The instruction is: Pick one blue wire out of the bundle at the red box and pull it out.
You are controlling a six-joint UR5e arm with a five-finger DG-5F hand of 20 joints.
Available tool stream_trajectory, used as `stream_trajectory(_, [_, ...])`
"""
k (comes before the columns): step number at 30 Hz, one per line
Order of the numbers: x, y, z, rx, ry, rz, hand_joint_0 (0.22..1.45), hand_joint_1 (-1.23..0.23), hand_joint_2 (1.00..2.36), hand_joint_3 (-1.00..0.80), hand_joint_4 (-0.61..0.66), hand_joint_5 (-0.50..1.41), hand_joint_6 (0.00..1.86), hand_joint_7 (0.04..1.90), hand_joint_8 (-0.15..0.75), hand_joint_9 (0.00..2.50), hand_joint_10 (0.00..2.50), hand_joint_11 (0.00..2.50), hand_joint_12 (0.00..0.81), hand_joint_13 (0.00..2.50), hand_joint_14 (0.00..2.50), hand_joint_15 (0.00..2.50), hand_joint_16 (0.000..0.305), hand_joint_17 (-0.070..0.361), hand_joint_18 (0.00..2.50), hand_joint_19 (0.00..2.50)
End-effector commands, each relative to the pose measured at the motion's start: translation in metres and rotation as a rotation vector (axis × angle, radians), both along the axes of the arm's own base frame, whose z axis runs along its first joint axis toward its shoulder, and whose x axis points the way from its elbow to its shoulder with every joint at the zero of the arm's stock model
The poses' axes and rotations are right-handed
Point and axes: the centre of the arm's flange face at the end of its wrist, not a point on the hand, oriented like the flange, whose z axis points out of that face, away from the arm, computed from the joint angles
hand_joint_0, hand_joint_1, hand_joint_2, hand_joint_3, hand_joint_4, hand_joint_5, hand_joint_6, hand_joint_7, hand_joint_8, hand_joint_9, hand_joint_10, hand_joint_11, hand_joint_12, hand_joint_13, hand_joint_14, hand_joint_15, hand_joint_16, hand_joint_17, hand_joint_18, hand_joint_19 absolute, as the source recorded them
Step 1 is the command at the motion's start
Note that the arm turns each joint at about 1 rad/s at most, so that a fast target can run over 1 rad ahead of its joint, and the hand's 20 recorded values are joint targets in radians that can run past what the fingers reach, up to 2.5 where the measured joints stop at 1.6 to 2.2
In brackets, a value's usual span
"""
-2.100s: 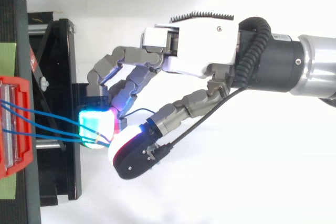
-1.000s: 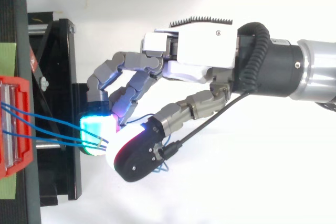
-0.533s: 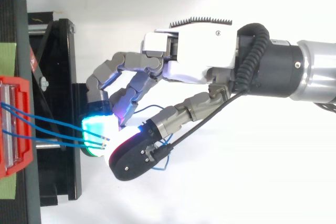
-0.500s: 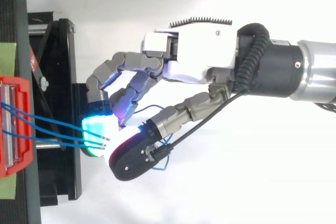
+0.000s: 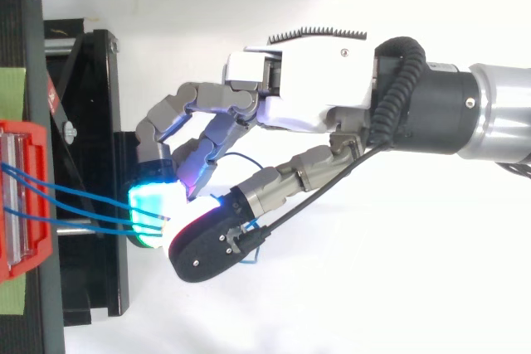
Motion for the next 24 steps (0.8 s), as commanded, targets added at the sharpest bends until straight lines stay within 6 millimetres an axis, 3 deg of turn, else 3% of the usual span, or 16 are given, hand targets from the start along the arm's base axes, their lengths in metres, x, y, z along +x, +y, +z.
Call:
stream_trajectory(1, [0.0004,0.0001,0.0004,0.000,-0.001,0.000,0.69,-0.81,1.02,-0.19,0.08,-0.22,0.94,1.15,0.347,0.78,0.01,0.70,0.450,0.68,0.01,0.34,0.060,0.134,0.68,0.33])
stream_trajectory(8, [0.0003,-0.0001,0.0000,0.000,-0.003,-0.001,0.74,-0.82,1.01,-0.29,0.15,-0.23,0.93,1.23,0.344,0.77,0.01,0.69,0.446,0.68,0.01,0.33,0.059,0.134,0.69,0.33])
stream_trajectory(24, [0.0004,0.0001,0.0002,0.000,-0.004,0.000,0.78,-0.78,1.01,-0.20,0.14,-0.24,0.90,1.19,0.325,0.76,0.01,0.63,0.429,0.66,0.01,0.33,0.057,0.129,0.63,0.40])
